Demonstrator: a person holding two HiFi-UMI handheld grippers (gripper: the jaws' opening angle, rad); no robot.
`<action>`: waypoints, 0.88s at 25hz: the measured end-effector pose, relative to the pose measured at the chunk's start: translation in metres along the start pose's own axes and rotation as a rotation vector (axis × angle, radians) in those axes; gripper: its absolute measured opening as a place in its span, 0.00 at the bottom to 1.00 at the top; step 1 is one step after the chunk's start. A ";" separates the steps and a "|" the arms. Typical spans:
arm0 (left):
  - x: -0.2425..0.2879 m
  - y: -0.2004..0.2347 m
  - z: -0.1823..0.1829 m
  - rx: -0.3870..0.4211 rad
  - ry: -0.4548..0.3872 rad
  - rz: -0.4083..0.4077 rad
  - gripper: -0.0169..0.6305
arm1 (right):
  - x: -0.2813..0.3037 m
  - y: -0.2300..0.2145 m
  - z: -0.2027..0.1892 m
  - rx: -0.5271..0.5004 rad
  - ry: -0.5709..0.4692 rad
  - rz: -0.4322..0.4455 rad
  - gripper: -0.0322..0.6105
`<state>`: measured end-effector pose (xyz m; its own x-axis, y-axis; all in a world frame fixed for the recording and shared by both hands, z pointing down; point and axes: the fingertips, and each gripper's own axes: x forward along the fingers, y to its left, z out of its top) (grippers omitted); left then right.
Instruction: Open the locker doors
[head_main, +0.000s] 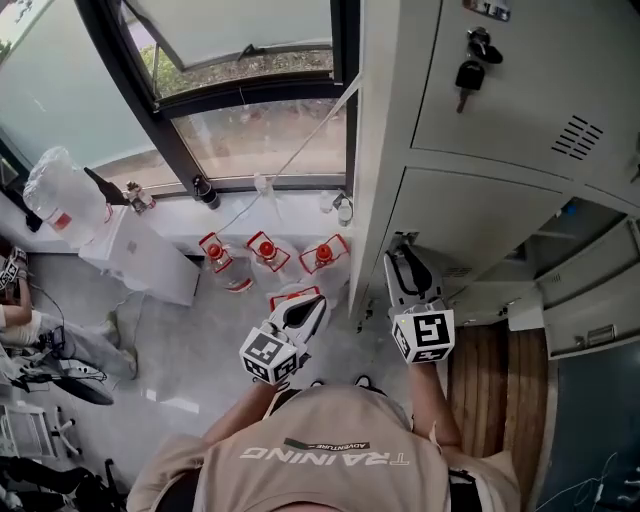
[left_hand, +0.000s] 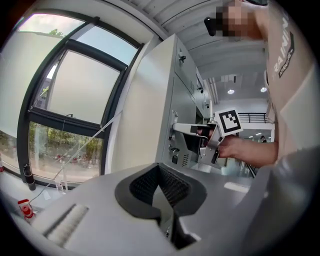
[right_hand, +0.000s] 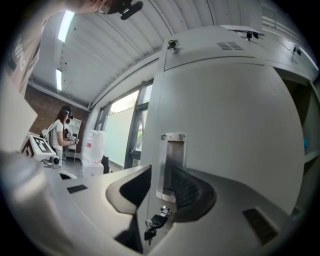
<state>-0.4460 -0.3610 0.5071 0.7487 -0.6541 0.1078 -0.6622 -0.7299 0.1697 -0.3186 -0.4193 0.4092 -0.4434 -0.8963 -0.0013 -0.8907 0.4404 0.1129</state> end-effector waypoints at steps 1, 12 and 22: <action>0.000 0.002 0.001 -0.001 0.002 -0.017 0.04 | 0.002 0.000 0.000 0.007 0.001 -0.011 0.21; -0.032 0.011 -0.009 -0.034 0.006 -0.069 0.04 | 0.005 0.006 -0.008 0.013 0.061 -0.087 0.23; -0.038 -0.036 -0.033 -0.054 0.045 -0.258 0.04 | -0.106 0.033 -0.005 -0.094 0.100 -0.261 0.23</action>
<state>-0.4495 -0.3029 0.5294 0.8938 -0.4377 0.0975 -0.4477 -0.8587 0.2495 -0.3005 -0.3103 0.4176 -0.1838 -0.9814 0.0551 -0.9582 0.1913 0.2128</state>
